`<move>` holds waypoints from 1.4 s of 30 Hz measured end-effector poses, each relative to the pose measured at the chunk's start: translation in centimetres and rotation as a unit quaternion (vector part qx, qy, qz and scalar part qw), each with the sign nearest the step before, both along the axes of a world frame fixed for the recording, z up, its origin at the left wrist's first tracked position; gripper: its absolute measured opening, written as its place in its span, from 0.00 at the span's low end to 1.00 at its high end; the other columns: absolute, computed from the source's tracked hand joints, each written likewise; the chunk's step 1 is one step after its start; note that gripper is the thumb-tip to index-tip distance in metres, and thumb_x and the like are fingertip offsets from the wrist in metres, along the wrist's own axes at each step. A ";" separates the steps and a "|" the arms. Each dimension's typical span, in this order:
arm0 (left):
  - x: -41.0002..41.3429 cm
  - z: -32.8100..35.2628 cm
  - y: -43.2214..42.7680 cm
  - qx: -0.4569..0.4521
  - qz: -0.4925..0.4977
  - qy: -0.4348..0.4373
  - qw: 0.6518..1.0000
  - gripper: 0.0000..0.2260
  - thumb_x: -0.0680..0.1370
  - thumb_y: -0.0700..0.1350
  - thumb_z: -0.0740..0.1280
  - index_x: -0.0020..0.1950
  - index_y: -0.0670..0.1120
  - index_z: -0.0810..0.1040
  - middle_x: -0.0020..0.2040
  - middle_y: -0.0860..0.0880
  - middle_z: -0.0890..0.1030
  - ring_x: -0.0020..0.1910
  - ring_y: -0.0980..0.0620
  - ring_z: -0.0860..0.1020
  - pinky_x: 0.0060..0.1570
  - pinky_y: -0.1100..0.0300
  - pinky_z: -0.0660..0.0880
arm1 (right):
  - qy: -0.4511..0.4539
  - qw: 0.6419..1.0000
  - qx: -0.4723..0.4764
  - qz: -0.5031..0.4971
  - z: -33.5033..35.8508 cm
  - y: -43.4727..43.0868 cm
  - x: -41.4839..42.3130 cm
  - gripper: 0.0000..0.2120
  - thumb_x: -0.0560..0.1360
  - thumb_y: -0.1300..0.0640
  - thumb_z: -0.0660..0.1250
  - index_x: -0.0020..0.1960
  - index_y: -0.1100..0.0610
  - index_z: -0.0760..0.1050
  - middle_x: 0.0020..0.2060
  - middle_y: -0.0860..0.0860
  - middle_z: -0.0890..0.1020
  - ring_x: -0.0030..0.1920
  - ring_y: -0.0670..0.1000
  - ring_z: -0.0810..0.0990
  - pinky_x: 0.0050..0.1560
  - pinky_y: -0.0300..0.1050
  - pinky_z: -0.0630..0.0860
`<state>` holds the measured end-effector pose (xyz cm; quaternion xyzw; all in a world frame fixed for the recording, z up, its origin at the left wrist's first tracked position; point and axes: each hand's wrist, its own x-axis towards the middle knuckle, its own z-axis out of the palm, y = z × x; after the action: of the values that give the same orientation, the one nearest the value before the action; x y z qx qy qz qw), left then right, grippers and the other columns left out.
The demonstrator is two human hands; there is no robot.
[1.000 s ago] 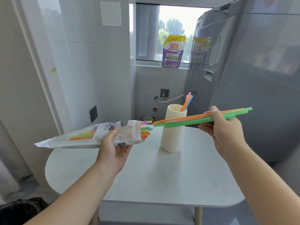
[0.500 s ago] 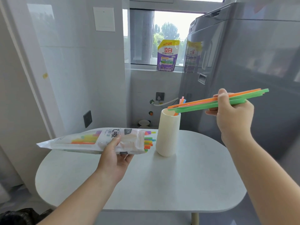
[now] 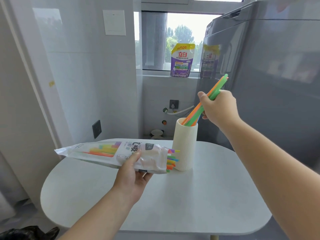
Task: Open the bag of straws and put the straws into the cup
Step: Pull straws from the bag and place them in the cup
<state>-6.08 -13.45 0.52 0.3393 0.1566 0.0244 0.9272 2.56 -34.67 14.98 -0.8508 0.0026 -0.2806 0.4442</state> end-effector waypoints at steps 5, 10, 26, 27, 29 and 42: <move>-0.1 0.2 0.2 -0.003 0.001 -0.004 1.000 0.11 0.79 0.42 0.70 0.61 0.50 0.80 0.49 0.47 0.88 0.49 0.47 0.85 0.51 0.48 0.82 | 0.042 0.999 -0.029 0.014 -0.9 0.9 1.4 0.21 0.75 0.42 0.71 0.42 0.62 0.79 0.37 0.57 0.85 0.36 0.56 0.86 0.43 0.57 0.84; -0.1 0.2 0.3 -0.006 0.003 -0.004 1.000 0.13 0.78 0.42 0.71 0.63 0.51 0.78 0.54 0.45 0.87 0.50 0.46 0.85 0.40 0.51 0.85 | 0.038 0.999 -0.034 0.008 -1.8 0.6 1.9 0.22 0.71 0.39 0.74 0.51 0.58 0.80 0.42 0.54 0.84 0.41 0.55 0.86 0.46 0.56 0.84; -0.7 0.8 0.4 -0.009 0.003 -0.020 1.000 0.14 0.78 0.42 0.71 0.62 0.53 0.77 0.50 0.46 0.88 0.49 0.46 0.87 0.47 0.47 0.84 | 0.038 0.996 0.080 0.002 -5.7 1.9 -4.9 0.19 0.82 0.44 0.58 0.44 0.60 0.73 0.36 0.51 0.77 0.35 0.50 0.73 0.32 0.43 0.67; -0.8 0.9 0.4 -0.005 0.000 -0.023 1.000 0.13 0.79 0.42 0.71 0.61 0.52 0.78 0.49 0.46 0.88 0.49 0.47 0.87 0.47 0.48 0.84 | 0.078 0.993 0.078 0.032 -7.0 2.3 -5.3 0.23 0.82 0.43 0.57 0.45 0.63 0.74 0.37 0.53 0.78 0.36 0.51 0.74 0.34 0.44 0.68; -1.0 1.0 0.2 0.001 -0.008 -0.027 1.000 0.11 0.79 0.42 0.71 0.59 0.52 0.79 0.48 0.47 0.88 0.46 0.48 0.87 0.45 0.50 0.84 | 0.161 0.979 0.086 0.090 -9.1 3.3 -6.1 0.24 0.82 0.41 0.55 0.50 0.62 0.76 0.41 0.54 0.79 0.39 0.52 0.75 0.37 0.46 0.70; -1.4 1.2 0.3 0.041 -0.008 -0.046 0.998 0.13 0.80 0.43 0.69 0.65 0.50 0.79 0.53 0.45 0.87 0.48 0.48 0.86 0.36 0.55 0.83 | 0.163 0.949 0.197 0.182 -11.6 5.0 -7.9 0.10 0.81 0.51 0.66 0.46 0.56 0.80 0.41 0.53 0.82 0.37 0.48 0.77 0.35 0.38 0.74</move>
<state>-7.44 -13.19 1.74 0.3768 0.1096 0.0394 0.9190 -5.35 -29.69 3.40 -0.7661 -0.0252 -0.0465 0.6405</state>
